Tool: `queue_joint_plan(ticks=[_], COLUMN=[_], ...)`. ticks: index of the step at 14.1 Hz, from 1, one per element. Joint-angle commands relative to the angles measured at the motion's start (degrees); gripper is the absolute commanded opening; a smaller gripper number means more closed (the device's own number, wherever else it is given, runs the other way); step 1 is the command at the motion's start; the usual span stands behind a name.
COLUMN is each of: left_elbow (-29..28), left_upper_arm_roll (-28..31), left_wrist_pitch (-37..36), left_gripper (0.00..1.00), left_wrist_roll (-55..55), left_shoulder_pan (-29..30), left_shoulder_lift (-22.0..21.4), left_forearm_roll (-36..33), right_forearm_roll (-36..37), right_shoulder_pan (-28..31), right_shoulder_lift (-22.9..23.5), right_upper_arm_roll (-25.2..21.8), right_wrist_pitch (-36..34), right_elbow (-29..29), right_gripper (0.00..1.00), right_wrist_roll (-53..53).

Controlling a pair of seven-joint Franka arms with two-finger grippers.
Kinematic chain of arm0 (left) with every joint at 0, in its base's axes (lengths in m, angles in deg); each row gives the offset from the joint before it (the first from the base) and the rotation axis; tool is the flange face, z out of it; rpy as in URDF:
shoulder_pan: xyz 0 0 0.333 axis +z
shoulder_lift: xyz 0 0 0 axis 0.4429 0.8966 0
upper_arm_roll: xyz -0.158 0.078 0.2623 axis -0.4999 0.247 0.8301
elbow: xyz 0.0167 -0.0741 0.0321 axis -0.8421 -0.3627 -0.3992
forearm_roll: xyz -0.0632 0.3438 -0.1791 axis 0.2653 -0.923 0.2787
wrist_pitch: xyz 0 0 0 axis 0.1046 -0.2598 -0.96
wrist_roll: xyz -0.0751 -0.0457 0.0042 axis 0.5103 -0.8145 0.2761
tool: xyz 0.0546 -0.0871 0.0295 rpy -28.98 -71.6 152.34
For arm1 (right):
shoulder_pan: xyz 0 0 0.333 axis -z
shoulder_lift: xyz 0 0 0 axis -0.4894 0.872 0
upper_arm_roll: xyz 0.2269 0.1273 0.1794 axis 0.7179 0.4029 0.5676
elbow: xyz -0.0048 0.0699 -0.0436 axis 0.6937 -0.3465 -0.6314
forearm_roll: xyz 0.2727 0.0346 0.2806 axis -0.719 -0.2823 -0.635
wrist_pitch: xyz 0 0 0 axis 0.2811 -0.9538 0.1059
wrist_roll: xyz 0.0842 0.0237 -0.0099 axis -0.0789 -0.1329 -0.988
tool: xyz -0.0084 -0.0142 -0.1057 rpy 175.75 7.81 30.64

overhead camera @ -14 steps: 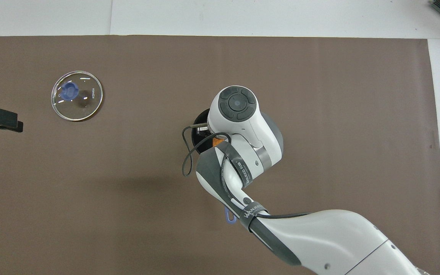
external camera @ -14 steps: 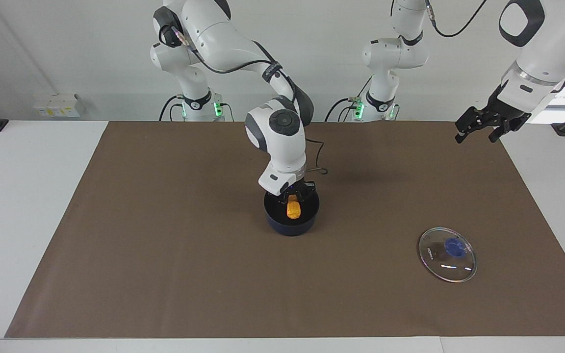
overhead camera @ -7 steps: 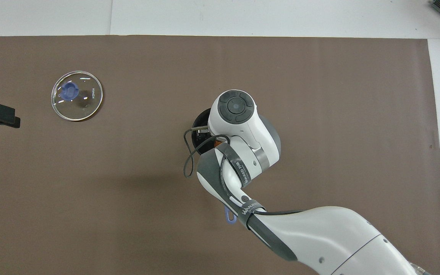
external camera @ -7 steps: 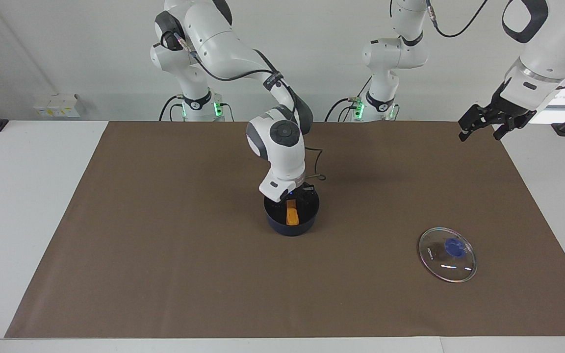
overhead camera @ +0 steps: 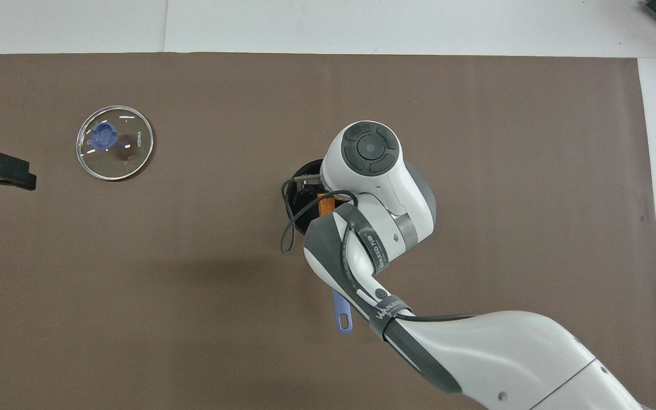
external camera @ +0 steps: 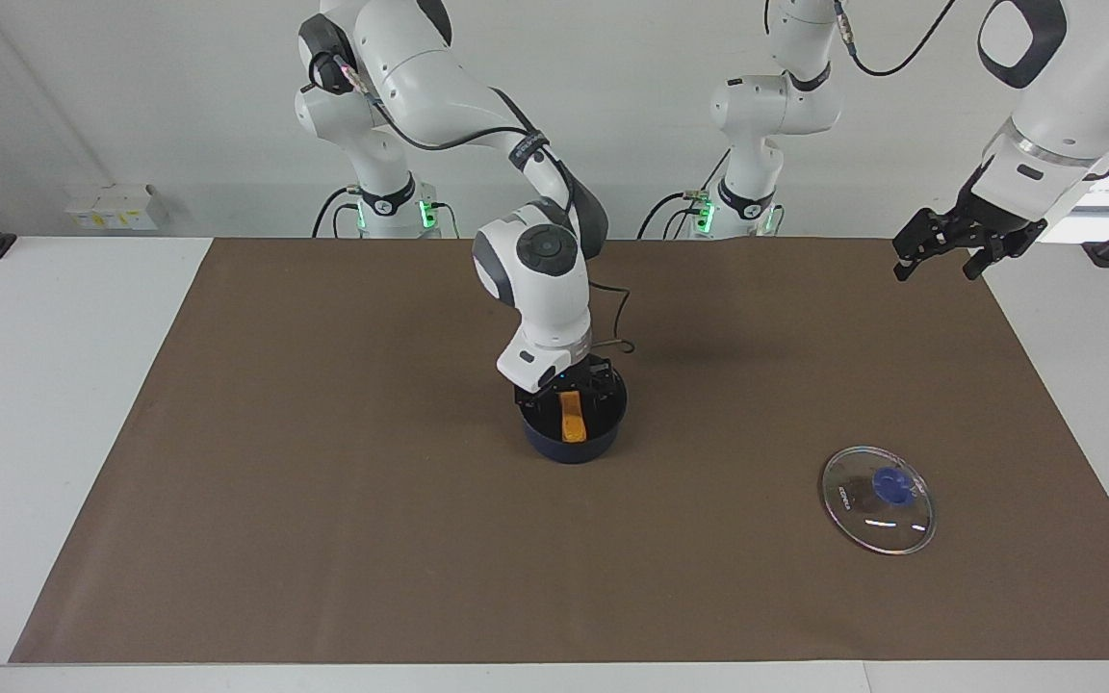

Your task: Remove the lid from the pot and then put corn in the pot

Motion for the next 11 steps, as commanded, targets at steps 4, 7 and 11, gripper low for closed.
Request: queue_joint_plan(ticks=[4, 7, 11], left_elbow=[0.3, 0.2, 0.2], left_upper_arm_roll=[0.4, 0.5, 0.6], left_wrist_pitch=[0.2, 0.2, 0.2], left_gripper=[1.0, 1.0, 1.0], left_wrist_roll=[0.4, 0.4, 0.4], left_shoulder_pan=[-0.4, 0.3, 0.1], left_shoulder_lift=[-0.1, -0.1, -0.1], left_forearm_roll=[-0.7, -0.6, -0.7], right_forearm_roll=[1.2, 1.1, 1.1], right_shoulder_pan=[6.5, 9.3, 12.4], right_shoulder_lift=[-10.3, -14.5, -20.4], right_upper_arm_roll=[0.9, 0.9, 0.9], right_wrist_pitch=[-9.4, -14.5, -21.6], right_elbow=[-0.8, -0.8, -0.8], right_gripper=[1.0, 1.0, 1.0], right_wrist_roll=[-3.3, -7.3, -10.9])
